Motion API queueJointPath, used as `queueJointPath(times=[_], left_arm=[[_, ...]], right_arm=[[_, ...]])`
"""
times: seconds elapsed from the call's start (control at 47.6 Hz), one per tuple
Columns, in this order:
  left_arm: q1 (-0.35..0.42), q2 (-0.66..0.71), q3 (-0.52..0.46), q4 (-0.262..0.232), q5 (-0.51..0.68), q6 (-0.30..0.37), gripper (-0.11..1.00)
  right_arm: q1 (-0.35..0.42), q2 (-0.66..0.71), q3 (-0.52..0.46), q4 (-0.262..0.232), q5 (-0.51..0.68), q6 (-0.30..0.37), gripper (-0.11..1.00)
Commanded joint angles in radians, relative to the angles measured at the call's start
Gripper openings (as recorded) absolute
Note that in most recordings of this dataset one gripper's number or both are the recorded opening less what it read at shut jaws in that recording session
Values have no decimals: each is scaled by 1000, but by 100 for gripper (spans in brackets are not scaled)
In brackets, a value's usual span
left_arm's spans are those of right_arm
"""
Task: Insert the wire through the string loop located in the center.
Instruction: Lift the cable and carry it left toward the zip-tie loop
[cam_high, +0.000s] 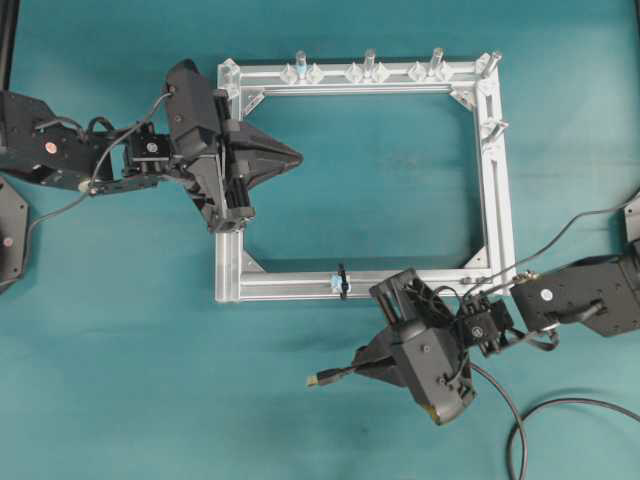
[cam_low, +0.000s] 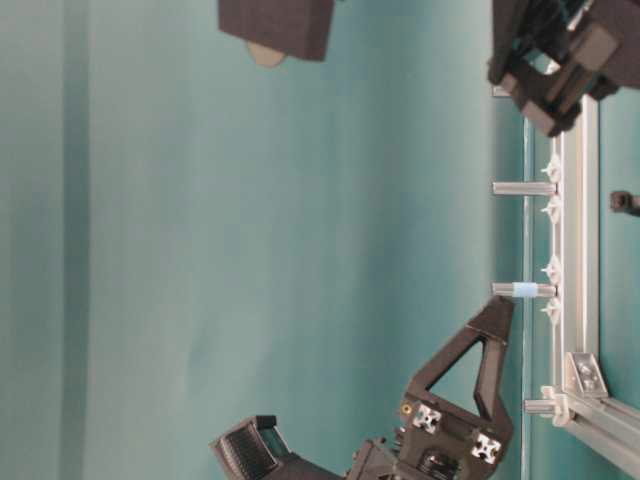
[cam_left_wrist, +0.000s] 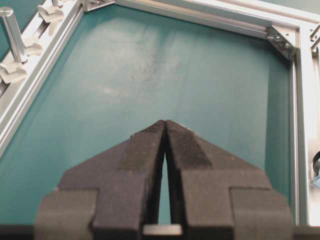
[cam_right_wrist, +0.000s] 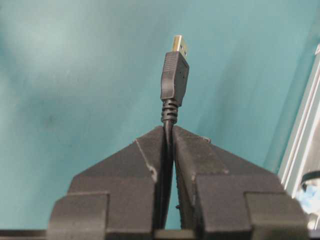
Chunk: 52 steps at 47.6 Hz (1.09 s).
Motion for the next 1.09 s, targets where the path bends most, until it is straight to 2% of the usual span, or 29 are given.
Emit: queueJointPath(times=[0.0,0.231,0.462,0.841,1.072], left_arm=[[-5,-23,-8,2,-5,-5,0],[-5,-23,-6,2,-5,-5,0],[-11,-25,-5,2,-5,-5,0],[-20,-25,-6,3,-5,-6,0],[-25,-26,-11,2,-5,-6,0]], right_arm=[[2,-40,0,3,-5,0,7],[0,-80,55,11,-5,0,7],[-18,-137,130,43,-9,0,7],[-71,-225,229,75,-20,0,7],[-114,-259,275,84,-69,0,7]])
